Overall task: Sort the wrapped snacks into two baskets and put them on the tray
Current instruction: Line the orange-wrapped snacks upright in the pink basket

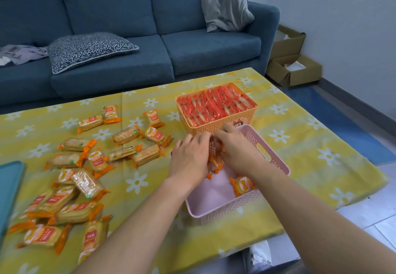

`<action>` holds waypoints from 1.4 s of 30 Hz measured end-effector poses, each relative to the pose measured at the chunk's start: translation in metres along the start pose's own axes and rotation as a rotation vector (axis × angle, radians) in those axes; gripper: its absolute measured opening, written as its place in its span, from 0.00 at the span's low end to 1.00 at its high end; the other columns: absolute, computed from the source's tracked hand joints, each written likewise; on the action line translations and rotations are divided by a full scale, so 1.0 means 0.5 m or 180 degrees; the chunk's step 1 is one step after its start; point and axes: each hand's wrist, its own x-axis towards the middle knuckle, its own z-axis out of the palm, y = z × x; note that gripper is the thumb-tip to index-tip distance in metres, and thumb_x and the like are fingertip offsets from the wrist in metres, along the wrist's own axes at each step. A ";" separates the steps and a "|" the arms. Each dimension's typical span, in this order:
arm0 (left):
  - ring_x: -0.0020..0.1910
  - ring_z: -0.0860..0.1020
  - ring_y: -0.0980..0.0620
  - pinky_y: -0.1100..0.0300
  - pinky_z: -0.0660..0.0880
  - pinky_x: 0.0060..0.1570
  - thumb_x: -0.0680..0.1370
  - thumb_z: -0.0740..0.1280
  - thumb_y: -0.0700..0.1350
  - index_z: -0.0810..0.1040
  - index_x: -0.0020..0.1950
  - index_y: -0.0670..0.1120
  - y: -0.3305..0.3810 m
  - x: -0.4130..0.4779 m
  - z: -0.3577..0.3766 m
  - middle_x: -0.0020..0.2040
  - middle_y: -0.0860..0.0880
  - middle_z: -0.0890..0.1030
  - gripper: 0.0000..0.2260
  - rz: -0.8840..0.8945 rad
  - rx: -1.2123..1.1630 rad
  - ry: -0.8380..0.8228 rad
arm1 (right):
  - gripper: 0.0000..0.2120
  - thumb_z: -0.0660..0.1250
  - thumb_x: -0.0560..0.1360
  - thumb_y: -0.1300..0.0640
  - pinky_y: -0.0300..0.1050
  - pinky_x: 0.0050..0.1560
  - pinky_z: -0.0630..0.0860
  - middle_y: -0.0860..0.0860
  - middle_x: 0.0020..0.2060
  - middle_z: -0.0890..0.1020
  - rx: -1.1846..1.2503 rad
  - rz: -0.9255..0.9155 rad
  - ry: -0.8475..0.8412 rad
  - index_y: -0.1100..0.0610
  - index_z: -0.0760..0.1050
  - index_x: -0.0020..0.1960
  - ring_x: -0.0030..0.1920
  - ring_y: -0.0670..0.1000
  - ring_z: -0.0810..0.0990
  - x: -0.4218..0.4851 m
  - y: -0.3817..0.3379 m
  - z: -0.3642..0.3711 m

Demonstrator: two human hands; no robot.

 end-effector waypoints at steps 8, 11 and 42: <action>0.57 0.75 0.45 0.51 0.68 0.50 0.70 0.73 0.50 0.68 0.64 0.53 0.011 0.008 0.009 0.57 0.52 0.79 0.25 -0.0203 0.0032 0.0053 | 0.10 0.68 0.66 0.65 0.54 0.41 0.74 0.52 0.39 0.82 -0.0724 0.0465 0.0436 0.54 0.75 0.45 0.46 0.59 0.75 -0.019 0.017 0.022; 0.56 0.74 0.45 0.52 0.68 0.49 0.68 0.74 0.49 0.68 0.64 0.53 0.012 0.009 0.010 0.57 0.52 0.77 0.27 -0.0089 0.0163 0.0047 | 0.13 0.67 0.63 0.70 0.51 0.37 0.73 0.51 0.35 0.79 0.0236 0.0838 0.0366 0.56 0.73 0.42 0.39 0.55 0.76 -0.018 0.023 0.017; 0.52 0.72 0.45 0.52 0.70 0.46 0.74 0.70 0.50 0.75 0.58 0.54 0.040 0.016 0.015 0.52 0.50 0.71 0.13 -0.0071 0.0417 0.0004 | 0.10 0.68 0.76 0.54 0.49 0.41 0.71 0.54 0.45 0.80 -0.0057 0.1499 -0.0216 0.55 0.69 0.52 0.50 0.60 0.81 -0.026 0.043 -0.016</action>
